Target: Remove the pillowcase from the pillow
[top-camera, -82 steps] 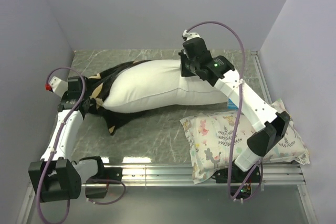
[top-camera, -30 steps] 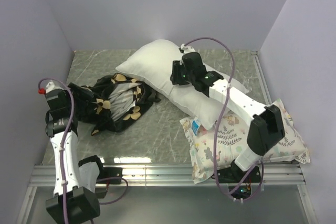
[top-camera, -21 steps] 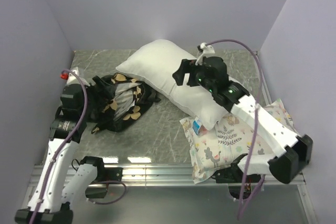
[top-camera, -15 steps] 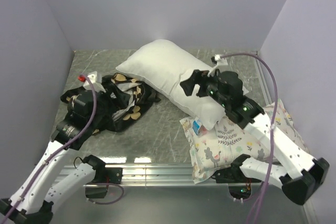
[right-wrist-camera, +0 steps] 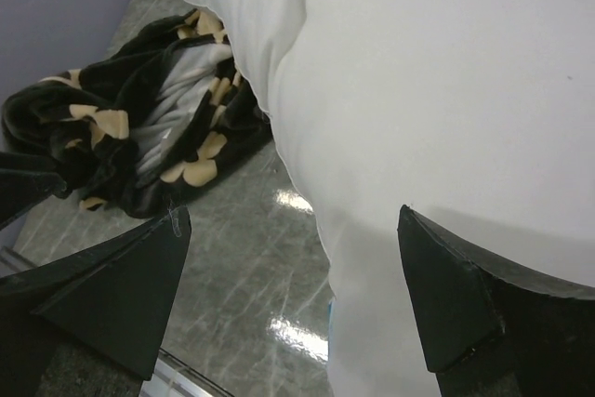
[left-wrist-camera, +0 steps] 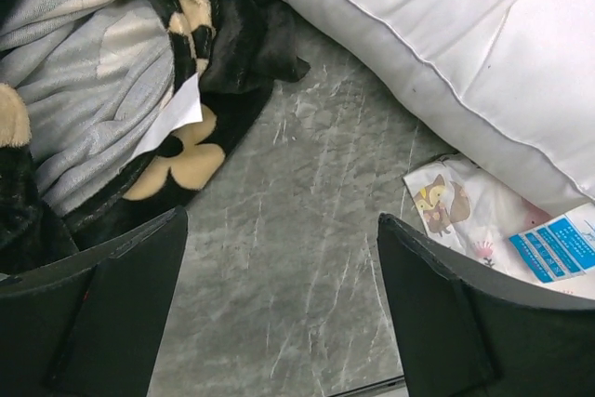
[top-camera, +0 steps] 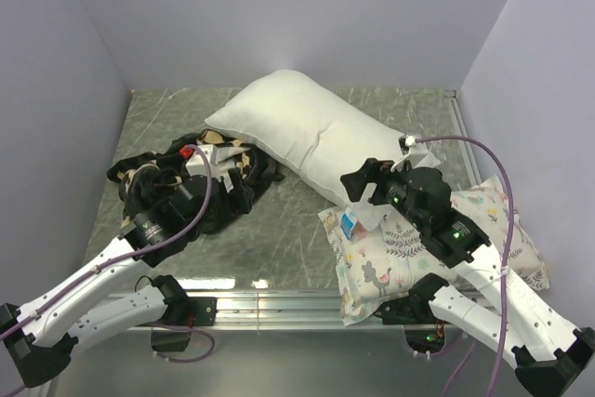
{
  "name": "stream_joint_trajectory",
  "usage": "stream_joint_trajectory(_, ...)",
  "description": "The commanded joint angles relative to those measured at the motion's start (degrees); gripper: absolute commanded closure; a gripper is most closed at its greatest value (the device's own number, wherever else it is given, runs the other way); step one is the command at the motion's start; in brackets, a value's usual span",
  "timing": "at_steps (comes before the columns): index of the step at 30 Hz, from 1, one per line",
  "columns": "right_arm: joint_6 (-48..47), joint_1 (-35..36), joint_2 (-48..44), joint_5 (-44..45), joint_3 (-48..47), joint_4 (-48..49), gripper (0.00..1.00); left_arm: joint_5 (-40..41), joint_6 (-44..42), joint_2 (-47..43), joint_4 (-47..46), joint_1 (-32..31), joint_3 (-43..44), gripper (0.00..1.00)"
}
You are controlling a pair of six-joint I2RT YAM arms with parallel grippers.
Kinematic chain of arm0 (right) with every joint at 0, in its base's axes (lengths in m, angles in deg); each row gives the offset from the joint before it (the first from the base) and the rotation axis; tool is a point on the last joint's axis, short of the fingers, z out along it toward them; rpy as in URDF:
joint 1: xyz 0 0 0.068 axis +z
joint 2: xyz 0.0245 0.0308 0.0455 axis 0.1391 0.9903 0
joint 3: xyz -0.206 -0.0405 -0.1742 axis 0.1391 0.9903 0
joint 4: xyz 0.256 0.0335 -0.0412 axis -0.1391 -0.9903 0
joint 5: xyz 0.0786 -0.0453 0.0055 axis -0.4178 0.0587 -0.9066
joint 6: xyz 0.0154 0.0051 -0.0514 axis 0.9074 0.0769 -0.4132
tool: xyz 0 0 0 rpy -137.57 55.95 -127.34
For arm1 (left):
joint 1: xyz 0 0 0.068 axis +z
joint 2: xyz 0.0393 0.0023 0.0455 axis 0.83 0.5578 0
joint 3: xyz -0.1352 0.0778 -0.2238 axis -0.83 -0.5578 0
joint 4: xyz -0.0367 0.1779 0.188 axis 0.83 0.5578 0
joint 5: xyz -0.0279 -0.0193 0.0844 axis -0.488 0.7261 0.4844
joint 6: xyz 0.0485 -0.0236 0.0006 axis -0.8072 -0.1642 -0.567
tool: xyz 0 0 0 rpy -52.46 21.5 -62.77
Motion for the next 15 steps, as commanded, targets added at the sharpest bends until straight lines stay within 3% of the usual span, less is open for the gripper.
stream_joint_trajectory(1, 0.13, 0.22, -1.37, 1.67, 0.87, 0.23, 0.01, 1.91, 0.37, -2.58, -3.72, -0.45, -1.69, 0.11)
stream_joint_trajectory(15, -0.39, 0.22, 0.12, 1.4, 2.02, -0.48, 0.0, 1.03, -0.59, -5.04, -6.1, -0.37, -2.75, 0.09)
